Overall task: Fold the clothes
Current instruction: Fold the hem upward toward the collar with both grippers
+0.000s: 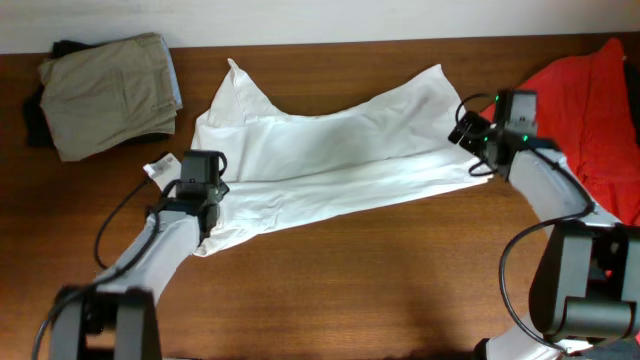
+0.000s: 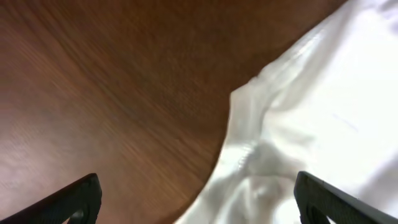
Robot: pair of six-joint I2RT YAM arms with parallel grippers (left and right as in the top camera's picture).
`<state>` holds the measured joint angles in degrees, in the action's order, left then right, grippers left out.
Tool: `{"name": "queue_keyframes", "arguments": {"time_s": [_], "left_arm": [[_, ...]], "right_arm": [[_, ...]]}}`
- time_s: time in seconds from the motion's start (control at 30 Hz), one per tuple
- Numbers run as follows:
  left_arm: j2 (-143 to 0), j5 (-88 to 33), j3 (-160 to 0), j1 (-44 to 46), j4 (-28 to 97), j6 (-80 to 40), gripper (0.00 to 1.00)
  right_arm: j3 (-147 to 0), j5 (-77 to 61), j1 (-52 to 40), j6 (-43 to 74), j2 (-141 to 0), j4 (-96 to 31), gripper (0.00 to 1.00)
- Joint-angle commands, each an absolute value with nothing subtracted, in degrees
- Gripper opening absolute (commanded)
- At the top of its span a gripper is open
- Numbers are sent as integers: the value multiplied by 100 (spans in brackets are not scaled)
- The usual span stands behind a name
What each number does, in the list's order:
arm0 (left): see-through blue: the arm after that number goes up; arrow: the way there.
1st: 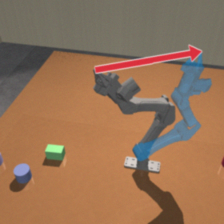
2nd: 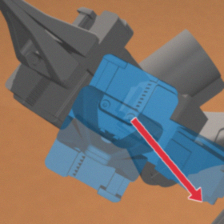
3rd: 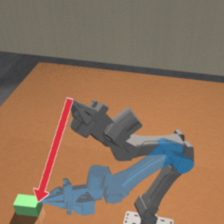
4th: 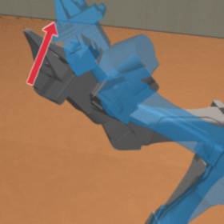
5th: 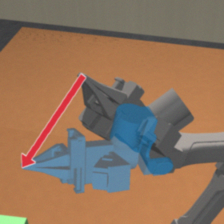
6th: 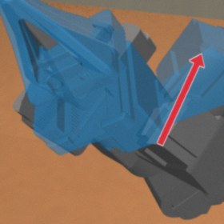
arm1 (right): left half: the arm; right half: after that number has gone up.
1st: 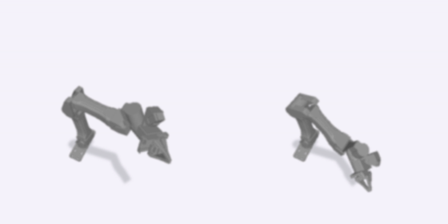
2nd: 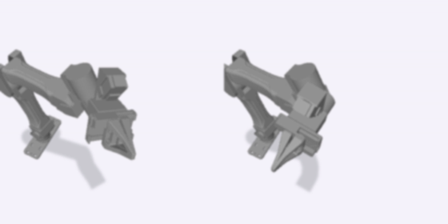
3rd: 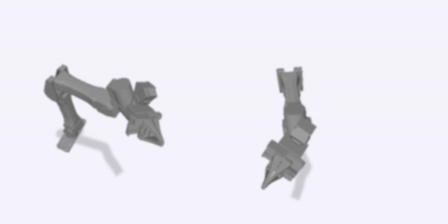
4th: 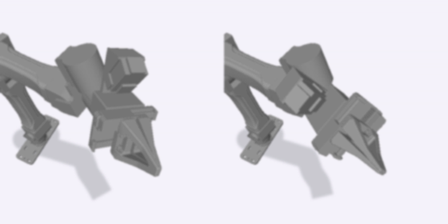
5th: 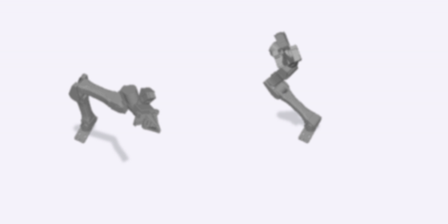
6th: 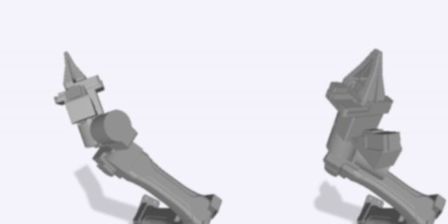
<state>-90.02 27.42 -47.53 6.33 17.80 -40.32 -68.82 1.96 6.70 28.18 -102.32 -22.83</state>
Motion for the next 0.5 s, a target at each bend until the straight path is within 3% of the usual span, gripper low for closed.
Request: {"name": "queue_keyframes", "arguments": {"time_s": [0.0,0.03,0.07,0.13,0.17,0.3,0.47], "left_arm": [[-8353,1841,-5046,622,2222,-3765,89],[-8342,1594,-5046,622,2349,-3763,72],[-8353,1339,-5046,622,2480,-3765,56],[-8468,825,-5035,622,2790,-3765,31],[-8545,720,-5035,622,2915,-3765,25],[-8965,615,-5035,622,3140,-3765,4],[-9504,534,-5035,622,3063,-3767,1]], "right_arm": [[-7260,-416,648,2309,-10138,-2644,92],[-7255,-585,646,2259,-10160,-2731,79],[-7253,-607,644,2250,-10186,-2836,59],[-7253,-580,639,2248,-10285,-3081,32],[-7253,-580,639,2248,-10348,-3148,26],[-7253,-585,639,2250,-10720,-3297,8],[-7253,-578,639,2250,-11218,-3256,4]]}}
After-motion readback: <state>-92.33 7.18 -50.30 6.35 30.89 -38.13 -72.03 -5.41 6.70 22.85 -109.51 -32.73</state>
